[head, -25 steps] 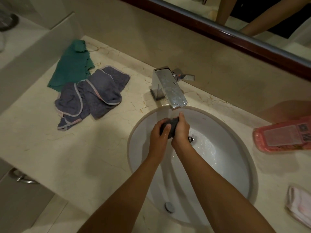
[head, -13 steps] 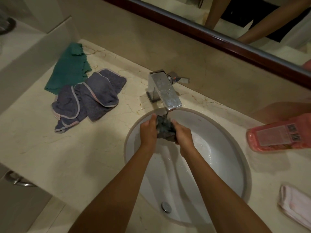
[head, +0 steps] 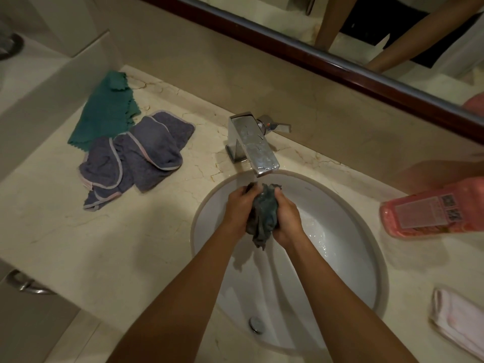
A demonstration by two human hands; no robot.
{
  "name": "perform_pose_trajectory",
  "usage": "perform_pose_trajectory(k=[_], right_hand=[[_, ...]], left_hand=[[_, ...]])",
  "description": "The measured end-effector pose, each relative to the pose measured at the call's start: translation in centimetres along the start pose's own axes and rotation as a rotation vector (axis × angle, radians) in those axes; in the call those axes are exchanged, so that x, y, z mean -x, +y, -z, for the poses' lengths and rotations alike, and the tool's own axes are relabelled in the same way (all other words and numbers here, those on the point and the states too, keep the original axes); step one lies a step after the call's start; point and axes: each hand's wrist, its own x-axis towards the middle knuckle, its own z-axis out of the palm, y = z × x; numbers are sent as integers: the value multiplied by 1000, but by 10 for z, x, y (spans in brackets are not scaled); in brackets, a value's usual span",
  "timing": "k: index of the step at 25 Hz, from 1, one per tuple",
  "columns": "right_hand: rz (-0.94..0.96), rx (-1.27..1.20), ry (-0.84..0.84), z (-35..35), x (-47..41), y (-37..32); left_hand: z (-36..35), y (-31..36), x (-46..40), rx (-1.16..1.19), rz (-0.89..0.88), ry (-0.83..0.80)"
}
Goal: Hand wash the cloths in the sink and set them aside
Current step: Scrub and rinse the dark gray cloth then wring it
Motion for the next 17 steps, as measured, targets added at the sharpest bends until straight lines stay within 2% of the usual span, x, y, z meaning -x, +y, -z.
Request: perform_pose_trajectory(k=[4,8,14,17], right_hand=[[13,-120,39,8,-1,0],[5,-206,-68,19,6,-3],[35,-334,-71,25,7,-3],[51,-379,-73,29,8,-3]], left_hand=[[1,-4,-1,64,10,120],[3,-8,-5,101,36,71],[0,-8,-6,238,-6,151],[2,-8,-6,199,59,137]])
